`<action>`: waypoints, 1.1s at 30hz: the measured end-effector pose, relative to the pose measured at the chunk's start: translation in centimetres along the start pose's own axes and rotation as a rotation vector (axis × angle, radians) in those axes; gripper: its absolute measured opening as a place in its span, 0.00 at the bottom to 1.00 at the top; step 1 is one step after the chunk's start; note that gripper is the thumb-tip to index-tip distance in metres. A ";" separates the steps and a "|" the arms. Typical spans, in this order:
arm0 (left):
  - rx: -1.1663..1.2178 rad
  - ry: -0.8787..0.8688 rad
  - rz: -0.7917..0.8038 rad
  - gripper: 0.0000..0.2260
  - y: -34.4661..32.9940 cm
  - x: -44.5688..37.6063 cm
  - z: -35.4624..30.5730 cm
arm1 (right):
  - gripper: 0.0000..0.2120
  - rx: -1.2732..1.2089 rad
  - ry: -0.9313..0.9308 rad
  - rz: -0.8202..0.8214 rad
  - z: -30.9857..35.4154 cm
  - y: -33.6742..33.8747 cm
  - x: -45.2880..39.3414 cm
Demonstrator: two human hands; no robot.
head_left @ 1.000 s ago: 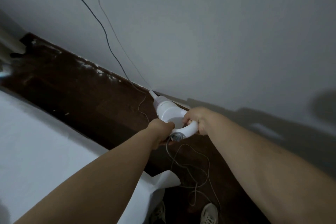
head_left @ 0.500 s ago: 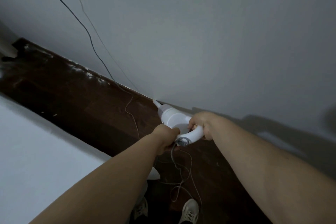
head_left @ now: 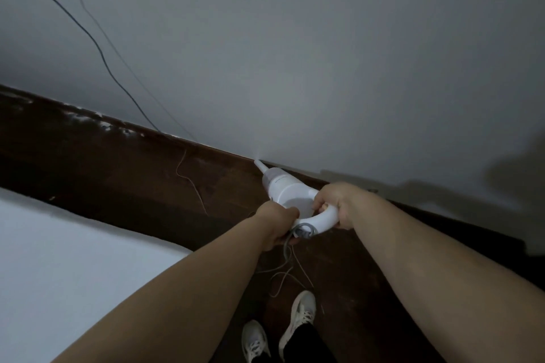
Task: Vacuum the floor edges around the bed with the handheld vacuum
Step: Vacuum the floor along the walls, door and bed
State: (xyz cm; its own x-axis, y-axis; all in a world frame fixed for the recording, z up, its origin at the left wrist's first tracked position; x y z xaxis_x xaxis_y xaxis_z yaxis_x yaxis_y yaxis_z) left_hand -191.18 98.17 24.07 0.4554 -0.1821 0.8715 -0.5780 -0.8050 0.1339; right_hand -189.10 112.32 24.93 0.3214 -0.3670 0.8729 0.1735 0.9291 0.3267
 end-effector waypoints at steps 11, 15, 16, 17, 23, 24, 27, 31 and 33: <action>-0.017 -0.035 -0.024 0.16 -4.7 0.9 2.4 | 0.16 -0.036 -0.010 -0.050 -4.9 2.7 1.2; -0.036 -0.037 -0.071 0.16 -6.4 1.2 2.6 | 0.14 -0.035 0.010 -0.029 -5.8 3.9 1.2; -0.041 -0.033 -0.078 0.15 -6.6 1.4 2.5 | 0.13 -0.034 0.013 -0.021 -5.9 4.2 1.2; -0.040 -0.026 -0.088 0.15 -7.1 1.7 2.3 | 0.13 -0.031 0.017 -0.017 -6.1 4.8 1.3; -0.005 -0.020 -0.136 0.15 -7.5 2.1 1.9 | 0.21 0.022 0.041 0.011 -5.3 5.3 0.9; -0.006 -0.020 -0.142 0.16 -7.5 1.9 2.0 | 0.21 0.038 0.040 0.014 -5.2 5.1 0.8; 0.013 -0.019 -0.182 0.17 -6.1 1.7 2.0 | 0.20 0.083 0.056 0.031 -3.9 4.1 0.6; 0.096 -0.020 -0.193 0.16 -2.6 0.4 1.4 | 0.17 0.141 0.081 0.053 -0.6 1.4 0.0; 0.117 -0.013 -0.182 0.15 -0.8 -0.5 1.2 | 0.18 0.153 0.079 0.056 1.0 0.0 -0.6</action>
State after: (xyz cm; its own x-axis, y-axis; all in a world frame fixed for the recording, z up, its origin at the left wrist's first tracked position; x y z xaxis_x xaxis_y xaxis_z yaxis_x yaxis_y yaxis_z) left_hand -190.15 98.26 22.98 0.5543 -0.0340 0.8316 -0.4029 -0.8852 0.2324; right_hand -190.27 112.57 24.76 0.3998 -0.3109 0.8622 0.0117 0.9424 0.3344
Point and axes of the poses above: each hand's wrist, its own x-axis away from the middle knuckle, its own y-axis out of the back of the hand, z = x × y, the point moved 3 cm from there along -x, towards the middle knuckle, and after that the axes turned 2 degrees about -z, right-handed, at the moved point
